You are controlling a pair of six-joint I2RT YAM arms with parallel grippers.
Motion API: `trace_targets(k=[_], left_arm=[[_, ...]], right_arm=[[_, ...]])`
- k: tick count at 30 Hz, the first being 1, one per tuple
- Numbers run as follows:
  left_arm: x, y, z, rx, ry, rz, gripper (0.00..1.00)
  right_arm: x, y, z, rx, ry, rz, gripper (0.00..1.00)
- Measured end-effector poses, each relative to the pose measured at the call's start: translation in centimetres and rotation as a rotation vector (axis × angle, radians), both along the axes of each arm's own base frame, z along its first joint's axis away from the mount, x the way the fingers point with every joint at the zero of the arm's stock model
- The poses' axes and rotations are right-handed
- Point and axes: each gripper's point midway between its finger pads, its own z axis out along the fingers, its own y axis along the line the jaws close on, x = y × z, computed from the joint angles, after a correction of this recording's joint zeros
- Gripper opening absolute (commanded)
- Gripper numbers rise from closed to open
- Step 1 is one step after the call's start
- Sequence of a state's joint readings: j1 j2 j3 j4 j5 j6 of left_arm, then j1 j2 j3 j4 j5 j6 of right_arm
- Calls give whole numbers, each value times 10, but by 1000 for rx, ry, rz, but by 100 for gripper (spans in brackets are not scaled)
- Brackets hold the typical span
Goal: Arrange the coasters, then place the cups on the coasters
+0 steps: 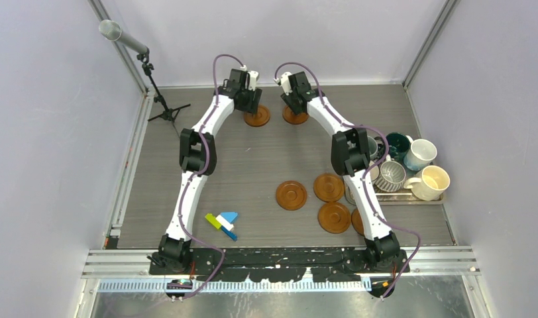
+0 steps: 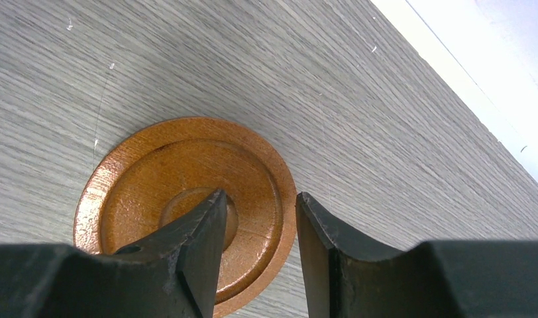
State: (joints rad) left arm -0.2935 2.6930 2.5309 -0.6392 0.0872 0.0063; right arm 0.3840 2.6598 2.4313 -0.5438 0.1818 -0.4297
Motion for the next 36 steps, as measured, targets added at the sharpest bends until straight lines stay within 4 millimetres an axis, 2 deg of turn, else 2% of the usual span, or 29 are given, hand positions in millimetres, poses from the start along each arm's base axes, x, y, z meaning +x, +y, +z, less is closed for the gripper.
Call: trace_targets(k=[6, 12, 15, 18, 21, 23, 25, 27, 31, 36], left_arm=[[0, 0, 1, -13, 5, 13, 65], [-7, 3, 14, -19, 13, 21, 70], [-17, 5, 37, -30, 13, 15, 75], [-32, 4, 76, -60, -7, -8, 78], [-60, 0, 117, -109, -13, -60, 80], [-82, -2, 138, -140, -8, -93, 81], [-109, -6, 151, -164, 6, -132, 82], [-132, -8, 153, -173, 26, -166, 82], [-187, -23, 130, -164, 112, -249, 82], [-255, -48, 84, -151, 253, -356, 81]], right_arm=[[-5, 3, 2, 30, 11, 3, 51], [-26, 5, 10, 63, 68, 13, 52], [-34, 7, 33, 91, 66, 22, 53], [-54, 7, 69, 121, 71, 50, 54], [-84, 3, 116, 152, 67, 95, 55], [-107, -1, 140, 162, 67, 127, 56], [-136, -7, 157, 165, 83, 166, 59], [-168, -16, 163, 157, 117, 199, 60], [-219, -34, 143, 108, 217, 246, 61], [-277, -59, 93, 18, 387, 304, 61]])
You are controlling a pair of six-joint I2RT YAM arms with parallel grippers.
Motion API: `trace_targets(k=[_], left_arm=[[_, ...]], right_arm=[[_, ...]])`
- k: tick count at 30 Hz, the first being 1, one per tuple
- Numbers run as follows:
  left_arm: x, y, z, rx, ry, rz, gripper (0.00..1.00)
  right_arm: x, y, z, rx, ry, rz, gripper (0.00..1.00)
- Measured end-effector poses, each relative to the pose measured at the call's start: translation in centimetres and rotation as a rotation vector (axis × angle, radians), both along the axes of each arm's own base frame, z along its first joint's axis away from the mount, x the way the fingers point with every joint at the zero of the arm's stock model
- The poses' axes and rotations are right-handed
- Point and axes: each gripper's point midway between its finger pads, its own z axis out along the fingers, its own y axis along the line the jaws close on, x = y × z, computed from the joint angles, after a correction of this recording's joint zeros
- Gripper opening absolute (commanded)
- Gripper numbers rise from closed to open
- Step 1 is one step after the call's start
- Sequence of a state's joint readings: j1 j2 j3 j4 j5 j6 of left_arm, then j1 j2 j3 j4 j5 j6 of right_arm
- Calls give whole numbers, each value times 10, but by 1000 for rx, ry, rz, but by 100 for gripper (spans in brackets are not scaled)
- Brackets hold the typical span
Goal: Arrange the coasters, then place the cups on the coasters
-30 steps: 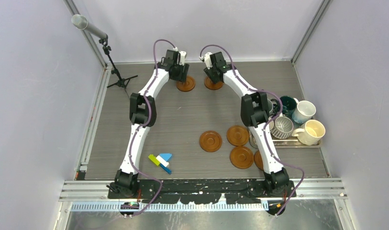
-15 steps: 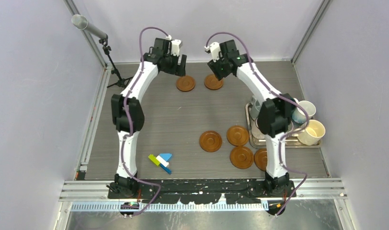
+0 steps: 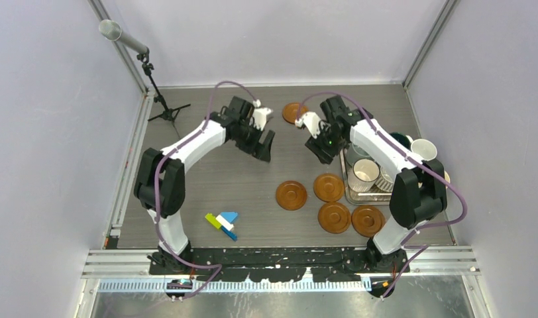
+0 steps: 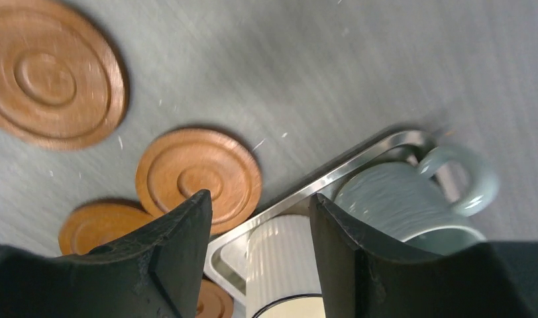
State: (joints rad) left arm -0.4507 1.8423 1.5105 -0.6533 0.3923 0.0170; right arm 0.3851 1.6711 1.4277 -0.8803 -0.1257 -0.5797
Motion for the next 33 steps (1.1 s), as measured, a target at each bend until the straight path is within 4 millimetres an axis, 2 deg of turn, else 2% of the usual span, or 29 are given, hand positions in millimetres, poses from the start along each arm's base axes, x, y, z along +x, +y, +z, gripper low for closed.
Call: trace_targets(k=[3, 4, 7, 11, 16, 23, 29, 33], left_arm=[[-33, -6, -22, -2, 74, -29, 80], [-39, -6, -28, -3, 94, -27, 80], [-46, -8, -36, -8, 120, -21, 82], [-43, -17, -37, -49, 93, -14, 97], [-59, -26, -48, -65, 71, -34, 99], [-84, -55, -61, -26, -5, -142, 99], [-84, -69, -64, 26, -107, -187, 96], [-86, -73, -72, 94, -165, -221, 93]], right_arm=[[-28, -13, -24, -52, 79, 42, 61], [-30, -14, -25, -57, 86, 45, 61], [-37, -19, -38, -74, 103, 60, 63], [-46, -25, -51, -99, 133, 68, 64], [-43, -30, -67, -114, 157, 55, 65], [-41, -41, -91, -135, 203, 26, 65], [-37, -51, -107, -149, 232, 3, 64], [-38, -54, -110, -148, 233, -4, 63]])
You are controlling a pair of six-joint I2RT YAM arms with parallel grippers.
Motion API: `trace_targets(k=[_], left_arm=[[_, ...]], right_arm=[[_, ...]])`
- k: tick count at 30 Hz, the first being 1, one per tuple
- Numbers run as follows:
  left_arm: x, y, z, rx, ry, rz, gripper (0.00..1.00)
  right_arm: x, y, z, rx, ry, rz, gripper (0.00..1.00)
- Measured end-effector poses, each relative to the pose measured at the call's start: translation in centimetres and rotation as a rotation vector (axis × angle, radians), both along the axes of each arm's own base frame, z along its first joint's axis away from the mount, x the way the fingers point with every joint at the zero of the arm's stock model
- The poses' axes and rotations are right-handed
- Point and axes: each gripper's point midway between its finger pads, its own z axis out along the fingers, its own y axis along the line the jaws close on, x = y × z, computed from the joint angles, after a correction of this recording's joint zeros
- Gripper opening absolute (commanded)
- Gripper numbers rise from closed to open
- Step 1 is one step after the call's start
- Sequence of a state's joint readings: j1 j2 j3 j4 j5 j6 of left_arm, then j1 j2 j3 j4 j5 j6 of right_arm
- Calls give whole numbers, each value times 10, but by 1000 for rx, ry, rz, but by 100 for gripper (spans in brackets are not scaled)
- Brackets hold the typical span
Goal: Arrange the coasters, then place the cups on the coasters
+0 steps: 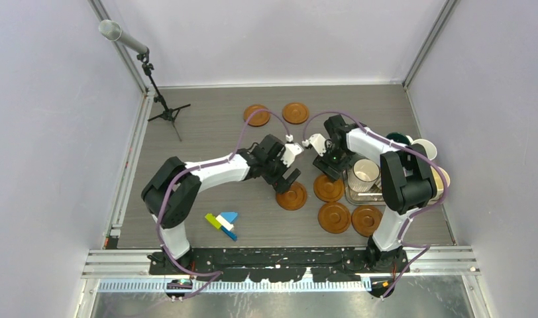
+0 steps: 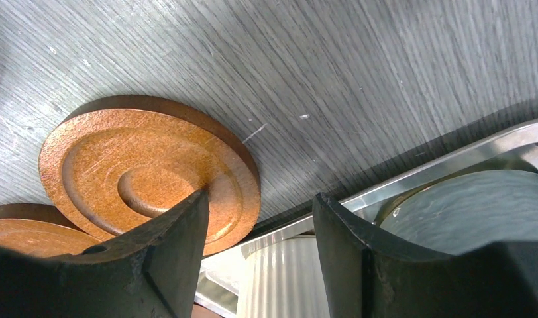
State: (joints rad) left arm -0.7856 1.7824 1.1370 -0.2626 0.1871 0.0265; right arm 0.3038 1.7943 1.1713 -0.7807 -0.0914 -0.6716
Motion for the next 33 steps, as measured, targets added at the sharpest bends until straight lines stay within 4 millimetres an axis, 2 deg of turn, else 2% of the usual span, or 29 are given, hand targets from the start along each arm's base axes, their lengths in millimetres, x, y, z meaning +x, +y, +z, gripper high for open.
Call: trace_targets(k=[7, 11, 16, 22, 27, 33], left_arm=[[-11, -11, -13, 97, -79, -74, 92], [-14, -17, -21, 149, -114, -109, 82], [-12, -22, -20, 169, -137, -124, 71], [-6, -15, -21, 179, -133, -106, 57], [9, 1, -22, 177, -108, -54, 55], [22, 17, -24, 164, -71, -11, 52]], right_arm=[[-1, 0, -1, 1, 3, -15, 59], [-2, 0, -1, 3, 7, -29, 58], [-4, 2, -2, 11, 10, -44, 58], [-4, 2, -2, 16, 10, -49, 58], [-6, 6, -2, 21, 6, -39, 59], [-19, 17, -8, 45, 42, -7, 60]])
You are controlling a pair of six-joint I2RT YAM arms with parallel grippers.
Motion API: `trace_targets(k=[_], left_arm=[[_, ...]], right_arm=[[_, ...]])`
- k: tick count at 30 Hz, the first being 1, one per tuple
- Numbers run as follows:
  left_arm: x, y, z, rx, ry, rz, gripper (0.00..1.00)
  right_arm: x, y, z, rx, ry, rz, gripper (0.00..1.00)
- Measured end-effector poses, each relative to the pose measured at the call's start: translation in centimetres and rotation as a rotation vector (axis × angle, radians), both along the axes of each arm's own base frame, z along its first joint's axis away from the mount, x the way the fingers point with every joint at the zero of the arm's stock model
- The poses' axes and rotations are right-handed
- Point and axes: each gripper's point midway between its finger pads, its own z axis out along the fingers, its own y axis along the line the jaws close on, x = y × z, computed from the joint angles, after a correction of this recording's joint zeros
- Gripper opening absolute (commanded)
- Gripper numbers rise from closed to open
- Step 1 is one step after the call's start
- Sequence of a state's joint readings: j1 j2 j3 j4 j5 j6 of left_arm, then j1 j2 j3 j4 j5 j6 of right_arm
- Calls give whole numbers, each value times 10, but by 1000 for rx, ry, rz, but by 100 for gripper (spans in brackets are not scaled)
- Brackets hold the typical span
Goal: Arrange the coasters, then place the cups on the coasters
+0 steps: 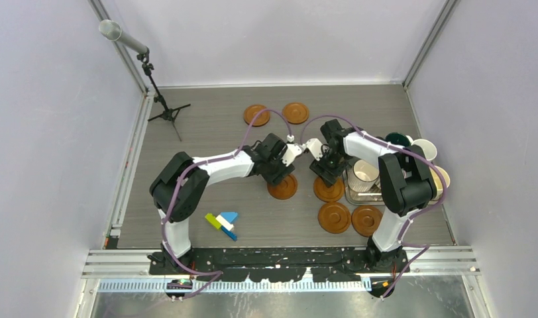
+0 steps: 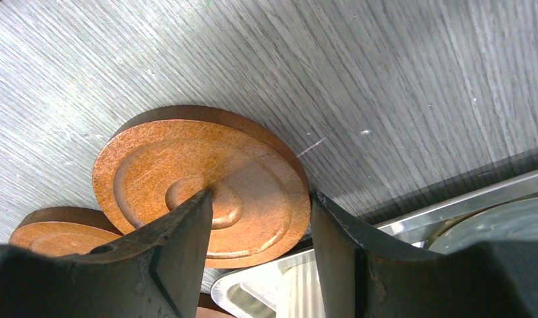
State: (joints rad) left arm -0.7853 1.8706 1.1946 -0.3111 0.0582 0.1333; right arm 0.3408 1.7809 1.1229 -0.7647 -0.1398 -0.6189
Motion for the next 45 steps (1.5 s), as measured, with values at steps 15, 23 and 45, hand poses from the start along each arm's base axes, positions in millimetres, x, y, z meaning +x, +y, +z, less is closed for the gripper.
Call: trace_targets(k=[15, 23, 45], left_arm=[[31, 41, 0, 13, 36, 152, 47], [52, 73, 0, 22, 60, 259, 47], [98, 90, -1, -53, 112, 404, 48]], right_arm=[[6, 2, 0, -19, -2, -80, 44], [27, 29, 1, -11, -19, -110, 40], [109, 73, 6, 43, -116, -269, 36]])
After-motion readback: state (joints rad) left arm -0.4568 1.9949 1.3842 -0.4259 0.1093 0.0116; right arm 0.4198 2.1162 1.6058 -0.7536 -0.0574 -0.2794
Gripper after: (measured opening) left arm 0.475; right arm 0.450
